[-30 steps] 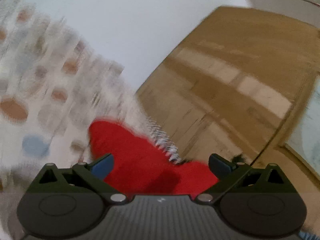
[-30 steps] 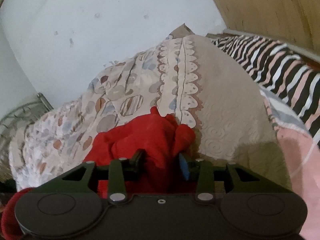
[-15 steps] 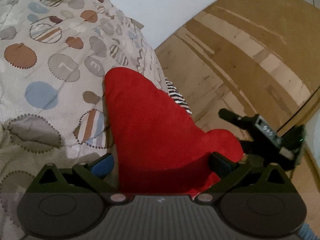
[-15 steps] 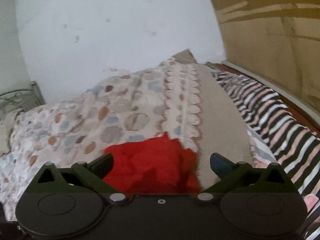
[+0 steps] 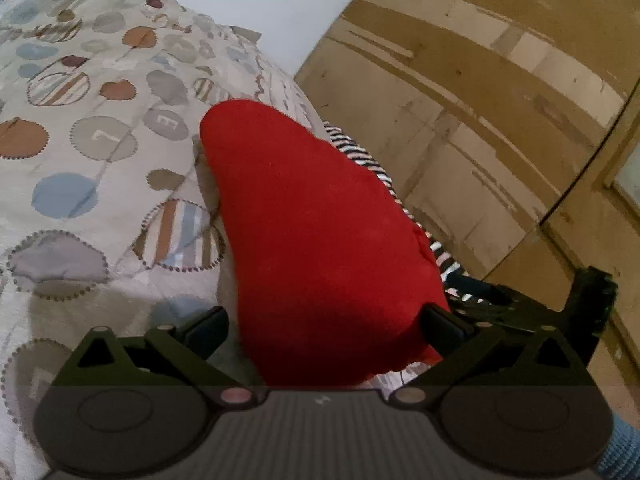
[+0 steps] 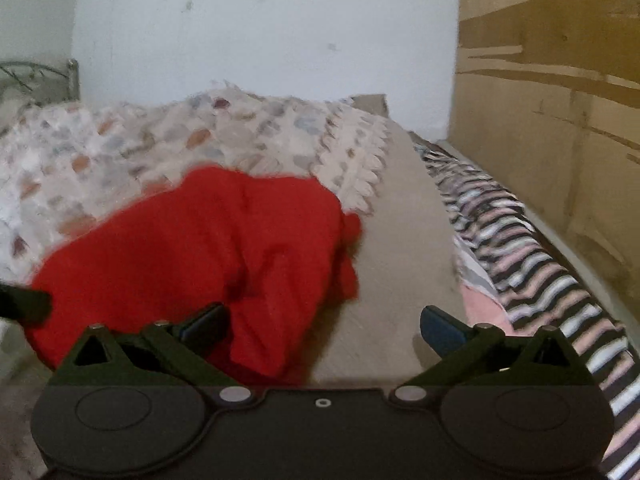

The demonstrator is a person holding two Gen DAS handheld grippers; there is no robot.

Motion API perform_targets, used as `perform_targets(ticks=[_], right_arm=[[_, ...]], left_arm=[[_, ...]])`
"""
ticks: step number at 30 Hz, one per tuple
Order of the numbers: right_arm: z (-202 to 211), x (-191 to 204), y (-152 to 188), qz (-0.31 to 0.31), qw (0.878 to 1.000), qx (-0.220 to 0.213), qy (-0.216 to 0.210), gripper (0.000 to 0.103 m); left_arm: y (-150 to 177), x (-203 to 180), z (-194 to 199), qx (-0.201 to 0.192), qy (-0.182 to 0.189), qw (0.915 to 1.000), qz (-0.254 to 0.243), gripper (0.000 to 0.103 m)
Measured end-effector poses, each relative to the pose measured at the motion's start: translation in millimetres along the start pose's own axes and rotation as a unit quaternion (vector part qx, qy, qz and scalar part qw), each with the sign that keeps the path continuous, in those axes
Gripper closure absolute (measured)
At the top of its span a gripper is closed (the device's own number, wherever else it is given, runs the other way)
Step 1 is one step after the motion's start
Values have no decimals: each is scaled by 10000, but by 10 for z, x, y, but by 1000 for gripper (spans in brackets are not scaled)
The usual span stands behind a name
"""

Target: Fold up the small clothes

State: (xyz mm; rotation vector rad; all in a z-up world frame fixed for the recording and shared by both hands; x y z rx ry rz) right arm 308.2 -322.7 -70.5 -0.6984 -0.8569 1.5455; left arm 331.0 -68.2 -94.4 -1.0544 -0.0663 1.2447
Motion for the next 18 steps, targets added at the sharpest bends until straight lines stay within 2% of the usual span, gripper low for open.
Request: perform_targets(ticks=[4, 10, 12, 18], right_arm=[[-34, -160, 128, -634, 9977, -39, -217, 1], [12, -146, 91, -675, 9975, -116, -150, 1], [110, -157, 6, -747, 9967, -304, -58, 1], [306, -115, -140, -992, 9928, -599, -315, 1]], left_arm=[[20, -17, -25, 18, -1, 10000, -8, 0], [30, -7, -30, -8, -97, 10000, -16, 0], [26, 13, -31, -43, -137, 9999, 11, 0], [50, 23, -105, 35, -91, 9999, 96, 0]])
Point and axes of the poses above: each gripper's, at about its wrist camera, not at the fingertips, and z roughly against the way its jaws point, x to its left, y to its underside, the point moved 6 cm from there along -z, roughly the way its jaws point, and after that the axes turned 8 degrees about -y, right-handed, at the moved point
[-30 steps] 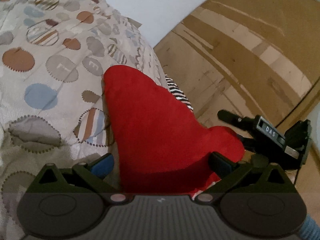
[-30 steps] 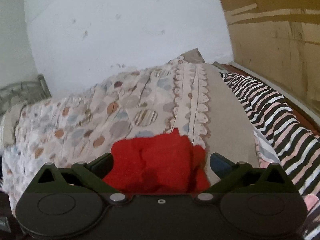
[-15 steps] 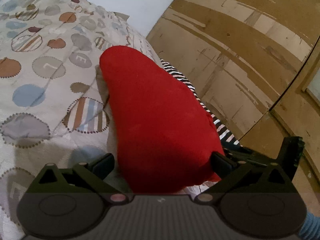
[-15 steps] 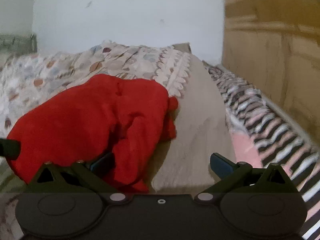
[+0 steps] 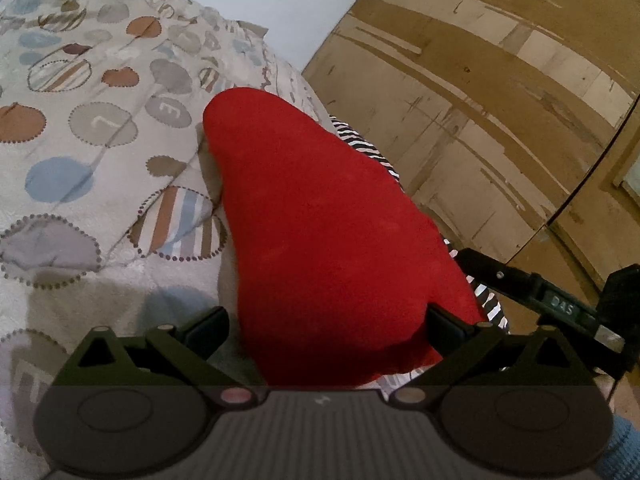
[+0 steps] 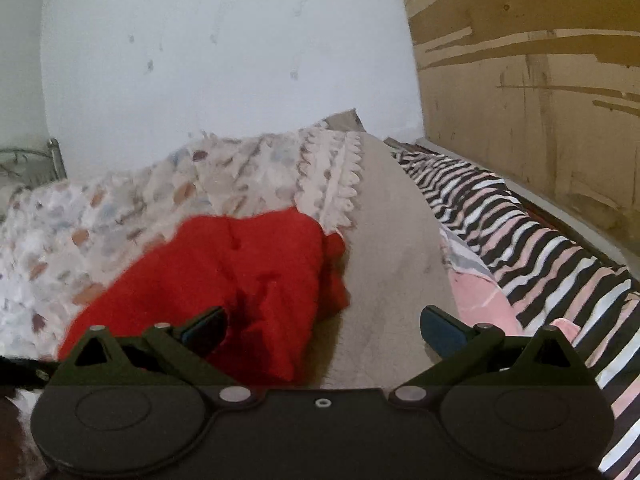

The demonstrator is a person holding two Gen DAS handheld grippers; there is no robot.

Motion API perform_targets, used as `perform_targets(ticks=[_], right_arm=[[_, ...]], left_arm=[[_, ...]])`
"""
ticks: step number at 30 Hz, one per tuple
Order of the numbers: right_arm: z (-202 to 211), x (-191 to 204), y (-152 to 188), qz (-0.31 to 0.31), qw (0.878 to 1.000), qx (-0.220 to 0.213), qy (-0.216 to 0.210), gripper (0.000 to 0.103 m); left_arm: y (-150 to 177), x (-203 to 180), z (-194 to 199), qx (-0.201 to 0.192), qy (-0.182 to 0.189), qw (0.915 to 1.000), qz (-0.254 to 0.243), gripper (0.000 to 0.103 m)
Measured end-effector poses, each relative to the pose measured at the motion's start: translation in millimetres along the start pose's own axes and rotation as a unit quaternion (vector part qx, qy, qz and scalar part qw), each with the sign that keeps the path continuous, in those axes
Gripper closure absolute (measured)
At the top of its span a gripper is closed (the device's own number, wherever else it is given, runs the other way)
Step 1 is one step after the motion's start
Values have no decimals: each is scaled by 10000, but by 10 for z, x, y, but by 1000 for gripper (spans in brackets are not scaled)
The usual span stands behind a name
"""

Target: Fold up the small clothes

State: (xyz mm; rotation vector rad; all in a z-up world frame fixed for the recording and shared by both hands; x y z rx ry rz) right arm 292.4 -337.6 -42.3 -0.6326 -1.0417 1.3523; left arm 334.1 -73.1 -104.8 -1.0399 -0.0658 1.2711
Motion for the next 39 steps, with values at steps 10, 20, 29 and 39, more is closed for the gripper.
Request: perform_targets(ticks=[10, 20, 29, 39], right_arm=[[-192, -37, 193, 303, 9980, 459, 302, 1], [-121, -151, 221, 203, 9979, 511, 332, 0], [37, -306, -110, -510, 9982, -282, 172, 0], [-964, -357, -310, -1350, 9823, 729, -1074, 0]], left_arm=[[-1, -37, 139, -505, 21, 9987, -103, 0], [-199, -7, 357, -1188, 596, 9901, 458, 1], [-117, 172, 39, -218, 436, 9948, 895, 0], [-91, 150, 72, -292, 362, 9960, 765, 0]])
Point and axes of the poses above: each gripper's, at about its wrist camera, not at the fingertips, and z roughly against the way its jaws point, x to its left, y to its underside, the point moved 6 cm from there along -z, roughly the way its jaws point, and after that the axes turned 8 degrees about -y, right-handed, at the moved point
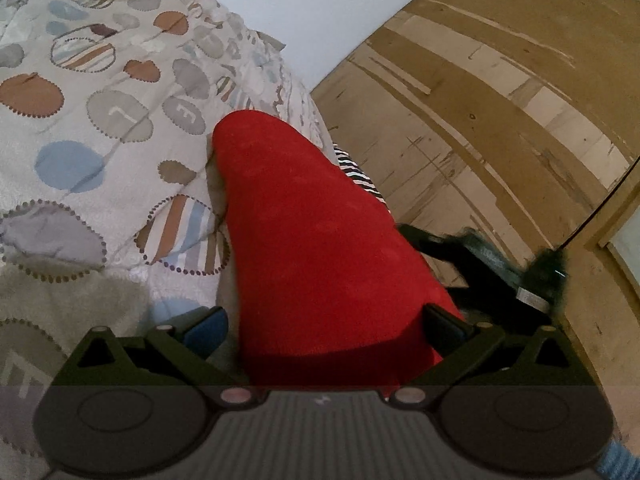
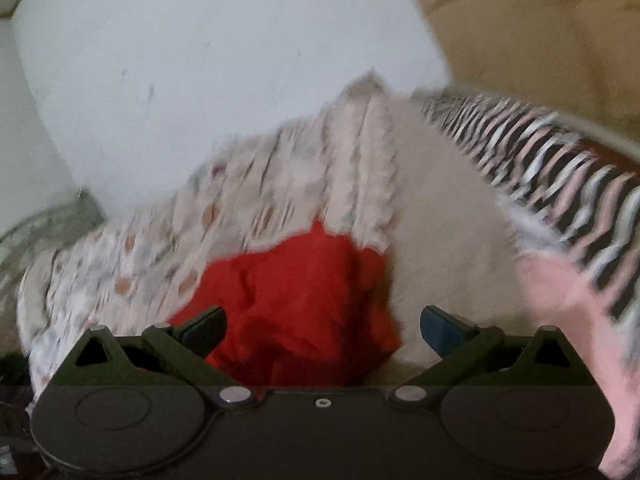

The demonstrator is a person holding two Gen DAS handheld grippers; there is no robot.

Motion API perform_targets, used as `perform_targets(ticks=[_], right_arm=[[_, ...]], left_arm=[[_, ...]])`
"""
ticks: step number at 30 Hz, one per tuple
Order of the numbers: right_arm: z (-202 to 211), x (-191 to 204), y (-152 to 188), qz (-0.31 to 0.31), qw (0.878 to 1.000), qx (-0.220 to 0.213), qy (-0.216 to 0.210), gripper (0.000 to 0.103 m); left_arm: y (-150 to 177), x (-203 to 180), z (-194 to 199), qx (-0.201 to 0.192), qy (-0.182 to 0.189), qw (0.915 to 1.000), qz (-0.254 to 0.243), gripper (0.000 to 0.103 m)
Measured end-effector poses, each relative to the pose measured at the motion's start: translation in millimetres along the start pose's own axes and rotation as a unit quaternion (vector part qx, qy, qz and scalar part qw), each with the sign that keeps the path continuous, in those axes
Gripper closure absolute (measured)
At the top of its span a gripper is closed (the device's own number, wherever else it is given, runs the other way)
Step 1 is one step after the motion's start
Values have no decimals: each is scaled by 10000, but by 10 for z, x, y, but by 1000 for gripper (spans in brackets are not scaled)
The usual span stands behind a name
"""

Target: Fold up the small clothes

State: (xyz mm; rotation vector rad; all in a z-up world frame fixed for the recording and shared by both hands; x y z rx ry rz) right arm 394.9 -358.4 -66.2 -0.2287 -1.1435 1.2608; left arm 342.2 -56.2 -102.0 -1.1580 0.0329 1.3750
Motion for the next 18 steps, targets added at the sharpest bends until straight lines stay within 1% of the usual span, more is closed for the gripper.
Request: perform_targets(ticks=[2, 3, 5, 7, 9, 15, 17, 18], right_arm=[[-222, -89, 7, -297, 9989, 229, -268, 0], [-315, -156, 17, -441, 9981, 271, -337, 0], [-403, -221, 72, -502, 9968, 220, -587, 0], [-414, -246, 111, -406, 9968, 40, -693, 0], [-399, -230, 145, -268, 9969, -52, -740, 0], [-377, -281, 166, -245, 9965, -140, -789, 0], [-379, -285, 177, -228, 9965, -159, -793, 0], [-382, -287, 179, -224, 9964, -170, -799, 0]], left_arm=[[-15, -13, -6, -18, -21, 10000, -35, 0], [-20, -16, -10, -24, -34, 10000, -53, 0], [-33, -19, -20, -29, -53, 10000, -72, 0], [-34, -24, -28, 4, -40, 10000, -88, 0], [-27, -21, -24, 29, -28, 10000, -80, 0], [-45, -7, -24, 98, -5, 10000, 17, 0], [-74, -11, -8, 40, -1, 10000, 22, 0], [-93, -23, 23, -66, -1, 10000, 35, 0]])
Point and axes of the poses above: each gripper's, at about its wrist camera, not at the fingertips, and z roughly against the way its jaws point, x to its left, y to its underside, the point moved 6 cm from there along -z, roughly the way its jaws point, and after that the axes turned 8 degrees about -y, right-handed, at the moved point
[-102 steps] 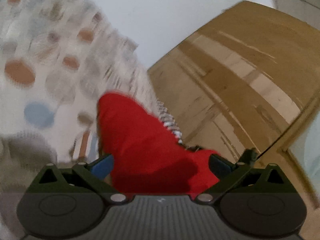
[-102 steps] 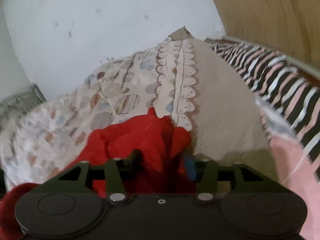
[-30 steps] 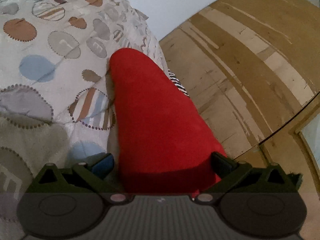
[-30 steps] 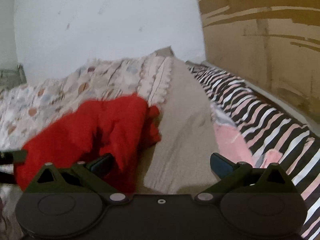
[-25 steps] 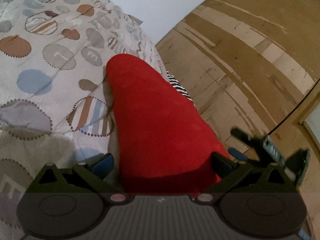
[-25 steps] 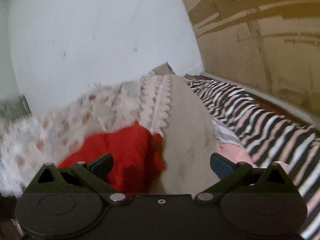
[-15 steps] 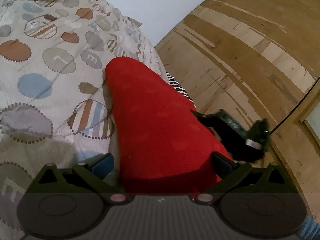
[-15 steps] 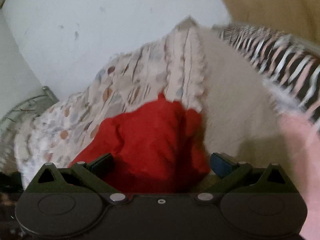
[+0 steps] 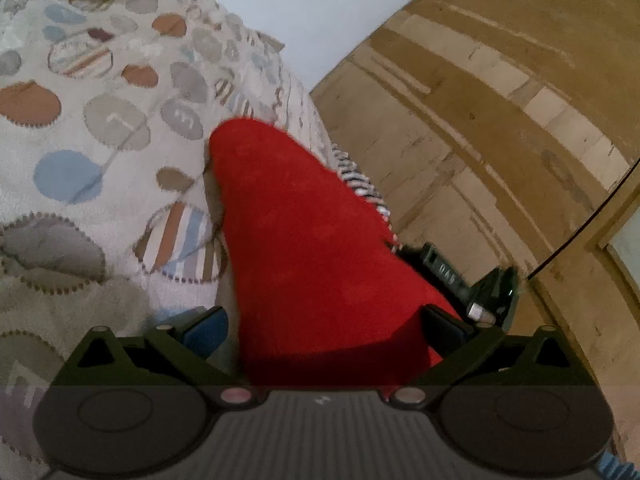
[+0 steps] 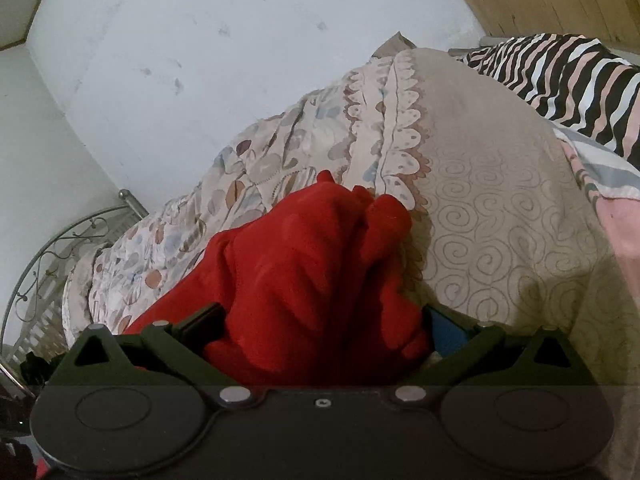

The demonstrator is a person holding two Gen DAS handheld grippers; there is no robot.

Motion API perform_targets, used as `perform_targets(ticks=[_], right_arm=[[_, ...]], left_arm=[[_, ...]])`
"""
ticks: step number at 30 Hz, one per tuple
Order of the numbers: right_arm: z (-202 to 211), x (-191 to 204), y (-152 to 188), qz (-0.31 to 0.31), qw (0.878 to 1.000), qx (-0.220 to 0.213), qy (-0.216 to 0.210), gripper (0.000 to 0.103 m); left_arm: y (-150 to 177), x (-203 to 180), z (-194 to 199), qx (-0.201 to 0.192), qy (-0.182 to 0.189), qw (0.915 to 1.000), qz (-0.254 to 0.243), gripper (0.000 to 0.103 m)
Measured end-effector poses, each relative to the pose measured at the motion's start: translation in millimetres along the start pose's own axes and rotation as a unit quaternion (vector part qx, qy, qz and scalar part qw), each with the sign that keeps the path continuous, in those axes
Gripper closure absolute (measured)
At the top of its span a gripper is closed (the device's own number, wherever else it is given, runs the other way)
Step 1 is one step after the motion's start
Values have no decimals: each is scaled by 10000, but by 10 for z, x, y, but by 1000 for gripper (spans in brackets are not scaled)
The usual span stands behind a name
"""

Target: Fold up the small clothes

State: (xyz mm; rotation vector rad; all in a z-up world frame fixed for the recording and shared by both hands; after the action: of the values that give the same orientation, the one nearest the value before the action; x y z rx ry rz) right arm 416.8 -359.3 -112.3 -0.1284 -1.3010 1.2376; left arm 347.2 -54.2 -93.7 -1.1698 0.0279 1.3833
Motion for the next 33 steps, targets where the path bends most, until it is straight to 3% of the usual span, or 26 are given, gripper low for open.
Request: perform_targets(ticks=[4, 7, 11, 18, 22, 26, 29, 33], right_arm=[[19, -10, 32, 41, 9999, -95, -26, 0], [26, -9, 45, 69, 9999, -145, -28, 0], [25, -9, 44, 46, 9999, -108, 5, 1], [-59, 82, -28, 47, 9993, 266, 241, 4], [-29, 181, 0, 27, 9992, 284, 276, 24], [17, 313, -4, 186, 9987, 283, 393, 43], [40, 468, -31, 442, 9975, 249, 485, 50], [38, 796, -58, 1065, 9926, 237, 535, 53]], left_arm=[[-69, -77, 88, -503, -69, 9984, -246, 0], [-62, -73, -45, -273, 43, 9993, -242, 0], [-57, 49, -158, 146, 422, 9986, 268, 0], [-52, 280, -367, 794, 1016, 9858, 1078, 0], [-84, 228, -465, 918, 992, 9864, 936, 0], [-104, 155, -432, 886, 865, 9891, 792, 8], [-138, 115, -359, 760, 838, 9915, 646, 12], [-203, 96, -241, 582, 861, 9929, 577, 16]])
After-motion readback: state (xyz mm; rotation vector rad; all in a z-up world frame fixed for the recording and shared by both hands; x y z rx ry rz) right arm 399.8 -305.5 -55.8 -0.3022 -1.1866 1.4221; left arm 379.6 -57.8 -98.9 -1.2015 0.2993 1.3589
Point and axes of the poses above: each gripper's, at about its wrist camera, not at the fingertips, and z roughly against the way its jaws point, x to its left, y to its underside, the point moved 6 cm from there along -z, roughly the way its jaws point, and after that the axes turned 8 degrees about -y, right-handed, at the moved point
